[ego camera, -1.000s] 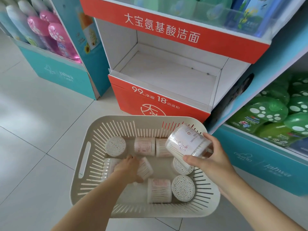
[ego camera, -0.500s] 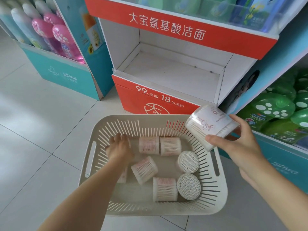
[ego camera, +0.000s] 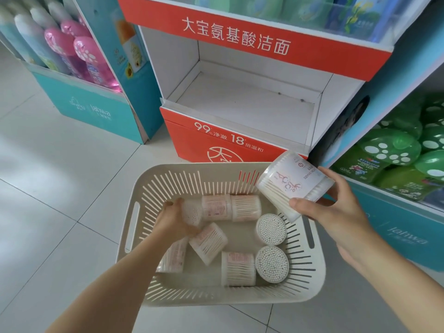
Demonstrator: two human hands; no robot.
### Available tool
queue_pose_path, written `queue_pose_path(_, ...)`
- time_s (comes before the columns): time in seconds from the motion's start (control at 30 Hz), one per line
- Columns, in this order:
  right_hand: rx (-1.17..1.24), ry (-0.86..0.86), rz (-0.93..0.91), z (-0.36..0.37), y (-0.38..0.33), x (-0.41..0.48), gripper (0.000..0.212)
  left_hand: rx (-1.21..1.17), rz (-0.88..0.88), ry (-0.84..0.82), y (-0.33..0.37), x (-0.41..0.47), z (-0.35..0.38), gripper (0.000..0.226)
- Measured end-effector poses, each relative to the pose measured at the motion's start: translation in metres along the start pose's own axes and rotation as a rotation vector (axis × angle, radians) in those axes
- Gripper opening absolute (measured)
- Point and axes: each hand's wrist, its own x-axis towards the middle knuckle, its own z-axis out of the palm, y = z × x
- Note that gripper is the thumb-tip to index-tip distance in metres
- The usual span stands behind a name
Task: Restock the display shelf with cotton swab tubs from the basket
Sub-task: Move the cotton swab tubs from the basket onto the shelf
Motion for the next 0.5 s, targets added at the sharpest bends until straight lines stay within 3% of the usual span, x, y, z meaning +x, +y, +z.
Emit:
queue_pose_path(0.13, 0.101, 0.004, 0.049, -0.006, -0.011, -0.001, 0.132, -0.479, 0.032, 0.012, 0.013, -0.015, -0.043, 0.085)
queue_pose_path(0.23, 0.213, 0.005, 0.085, -0.009, -0.023, 0.000, 0.136, -0.910, 0.128, -0.162, 0.032, -0.038, -0.076, 0.072)
queue_pose_path(0.37, 0.337, -0.032, 0.136, -0.012, -0.042, -0.005, 0.127, -1.199, 0.201, -0.295, 0.061, -0.067, -0.102, 0.062)
queue_pose_path(0.5, 0.491, -0.117, 0.193, -0.016, -0.065, -0.010, 0.085, -1.365, 0.212, -0.376, 0.085, -0.088, -0.117, 0.063)
